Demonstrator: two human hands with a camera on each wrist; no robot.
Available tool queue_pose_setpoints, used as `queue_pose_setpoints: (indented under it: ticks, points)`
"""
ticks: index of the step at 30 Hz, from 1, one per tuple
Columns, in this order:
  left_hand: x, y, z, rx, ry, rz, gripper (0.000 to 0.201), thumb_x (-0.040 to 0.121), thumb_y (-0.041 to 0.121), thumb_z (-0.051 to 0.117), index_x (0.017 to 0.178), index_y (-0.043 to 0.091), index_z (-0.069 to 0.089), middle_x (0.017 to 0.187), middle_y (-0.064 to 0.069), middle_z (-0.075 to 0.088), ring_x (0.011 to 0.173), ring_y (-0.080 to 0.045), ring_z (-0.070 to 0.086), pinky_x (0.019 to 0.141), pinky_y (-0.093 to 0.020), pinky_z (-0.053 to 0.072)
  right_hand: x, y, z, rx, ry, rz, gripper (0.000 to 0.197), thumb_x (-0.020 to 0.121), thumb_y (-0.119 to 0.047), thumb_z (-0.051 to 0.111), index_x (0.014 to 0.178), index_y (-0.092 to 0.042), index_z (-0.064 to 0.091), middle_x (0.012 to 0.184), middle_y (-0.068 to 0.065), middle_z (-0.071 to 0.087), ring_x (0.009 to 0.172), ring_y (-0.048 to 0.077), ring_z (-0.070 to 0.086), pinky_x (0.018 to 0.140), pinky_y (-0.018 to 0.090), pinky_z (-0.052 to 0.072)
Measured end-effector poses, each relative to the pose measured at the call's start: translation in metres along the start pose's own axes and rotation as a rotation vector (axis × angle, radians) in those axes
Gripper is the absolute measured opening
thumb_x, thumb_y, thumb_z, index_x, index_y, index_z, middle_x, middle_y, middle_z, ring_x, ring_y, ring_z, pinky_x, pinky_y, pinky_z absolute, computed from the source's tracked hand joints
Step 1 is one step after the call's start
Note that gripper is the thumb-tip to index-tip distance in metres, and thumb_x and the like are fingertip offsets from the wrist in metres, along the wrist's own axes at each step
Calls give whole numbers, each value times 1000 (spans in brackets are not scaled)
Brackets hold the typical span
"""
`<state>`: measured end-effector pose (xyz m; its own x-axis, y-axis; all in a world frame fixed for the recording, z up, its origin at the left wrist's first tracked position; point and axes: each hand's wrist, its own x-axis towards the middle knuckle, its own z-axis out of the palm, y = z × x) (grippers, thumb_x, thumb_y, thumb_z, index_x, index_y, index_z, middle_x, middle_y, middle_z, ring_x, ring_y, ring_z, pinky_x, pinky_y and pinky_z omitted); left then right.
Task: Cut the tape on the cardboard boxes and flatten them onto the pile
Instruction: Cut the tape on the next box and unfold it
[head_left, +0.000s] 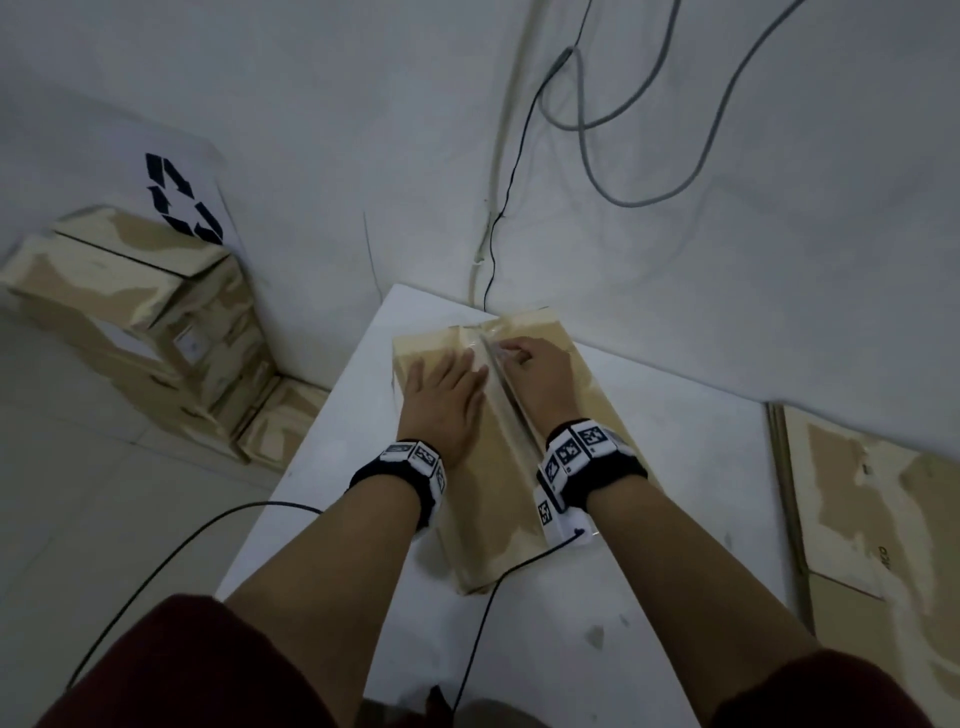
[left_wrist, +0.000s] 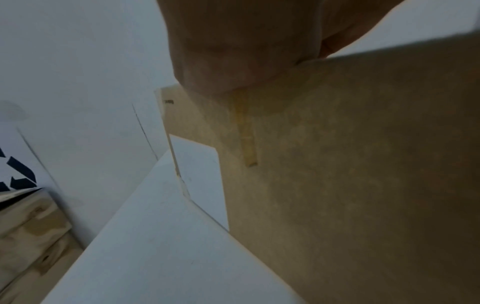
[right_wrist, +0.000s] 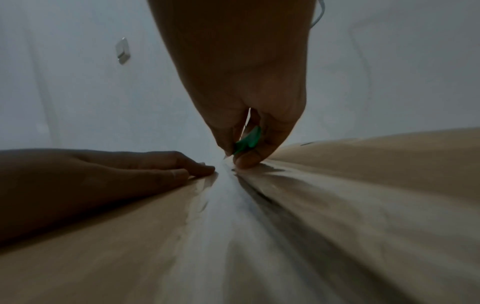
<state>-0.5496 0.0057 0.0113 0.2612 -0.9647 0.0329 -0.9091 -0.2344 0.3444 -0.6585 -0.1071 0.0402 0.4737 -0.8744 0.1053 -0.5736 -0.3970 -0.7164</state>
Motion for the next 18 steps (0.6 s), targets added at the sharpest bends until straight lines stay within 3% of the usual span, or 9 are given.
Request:
queue_pose_setpoints:
  ticks: [8,10,14,18]
  points:
    - [2,-2,4,-39,43,11,75,88,46,-4,146,25,37,157,4,25,147,-19,15,116,-46,-4,13,-11,7,-59,27,0,22,92,-34,65,103,-18,75,85,-4,59,77,12,52,75,27,46]
    - [1,-2,4,-34,36,13,75,87,47,-5,147,25,35,158,4,23,147,-19,14,117,-47,-4,15,-15,7,-84,22,-10,22,93,-31,64,104,-14,74,87,-3,59,80,14,53,79,29,47]
    - [4,-3,6,-31,35,11,72,89,46,-3,147,25,36,158,3,23,148,-19,13,117,-48,-4,20,-21,11,-213,-21,-34,25,97,-25,59,108,-8,72,109,10,67,99,25,61,87,31,43]
    - [5,-2,6,-18,28,4,74,88,45,-4,147,25,34,158,3,22,148,-18,12,118,-48,-4,18,-23,12,-335,-68,-45,24,97,-18,54,102,-3,72,108,15,66,99,31,61,84,36,43]
